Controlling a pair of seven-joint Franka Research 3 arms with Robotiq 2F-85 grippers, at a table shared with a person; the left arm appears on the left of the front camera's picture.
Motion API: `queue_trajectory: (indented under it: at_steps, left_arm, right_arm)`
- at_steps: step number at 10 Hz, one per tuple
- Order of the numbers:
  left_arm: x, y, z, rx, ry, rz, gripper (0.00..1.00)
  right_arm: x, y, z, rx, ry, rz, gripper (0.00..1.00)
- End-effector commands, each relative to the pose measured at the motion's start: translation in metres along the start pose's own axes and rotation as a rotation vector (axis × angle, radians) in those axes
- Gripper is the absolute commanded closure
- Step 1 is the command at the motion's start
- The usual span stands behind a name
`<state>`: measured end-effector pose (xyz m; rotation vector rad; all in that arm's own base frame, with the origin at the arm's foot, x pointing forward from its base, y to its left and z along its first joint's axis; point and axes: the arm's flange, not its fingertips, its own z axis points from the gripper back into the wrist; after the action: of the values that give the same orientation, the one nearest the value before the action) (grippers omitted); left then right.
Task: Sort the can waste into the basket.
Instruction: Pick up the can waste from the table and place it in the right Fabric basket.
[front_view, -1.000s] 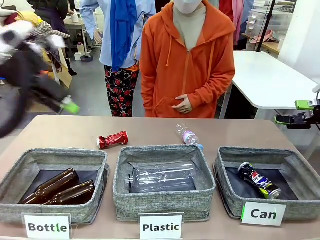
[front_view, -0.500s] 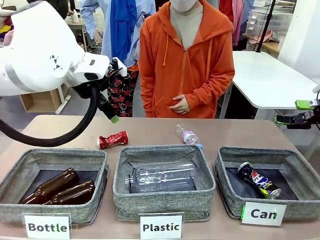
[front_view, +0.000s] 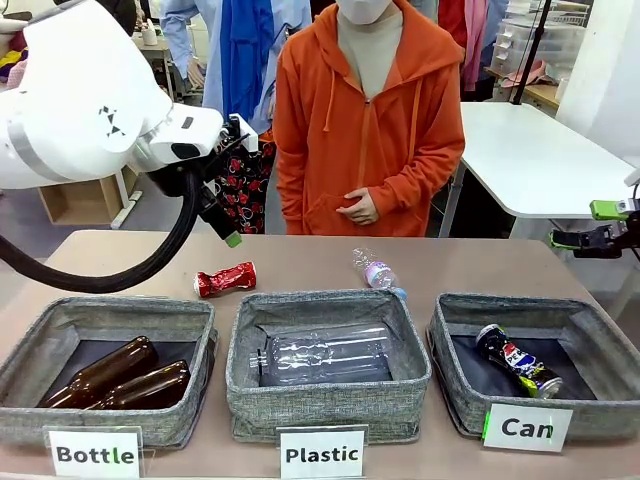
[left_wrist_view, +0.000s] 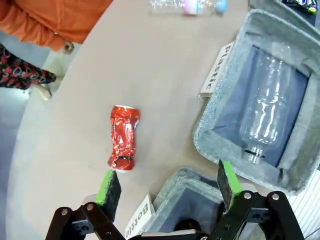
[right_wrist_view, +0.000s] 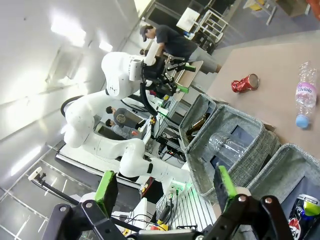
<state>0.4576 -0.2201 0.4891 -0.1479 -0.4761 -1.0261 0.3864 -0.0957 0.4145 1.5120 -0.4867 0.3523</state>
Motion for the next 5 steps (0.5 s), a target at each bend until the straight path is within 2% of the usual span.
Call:
queue_trajectory:
  at_steps: [1, 3, 4, 5]
  left_arm:
    - [0.004, 0.020, -0.008, 0.013, 0.000, -0.076, 0.00]
    - [0.017, 0.055, -0.027, 0.002, -0.031, -0.312, 0.00]
    - [0.015, 0.067, -0.039, 0.005, -0.060, -0.379, 0.00]
    - [0.010, 0.080, -0.052, 0.015, -0.079, -0.384, 0.00]
  right_arm:
    - [-0.002, 0.003, 0.000, 0.008, 0.000, 0.012, 0.00]
    - [-0.002, 0.003, 0.000, 0.008, 0.000, 0.012, 0.00]
    - [-0.002, 0.003, 0.000, 0.008, 0.000, 0.012, 0.00]
    - [-0.002, 0.003, 0.000, 0.008, 0.000, 0.012, 0.00]
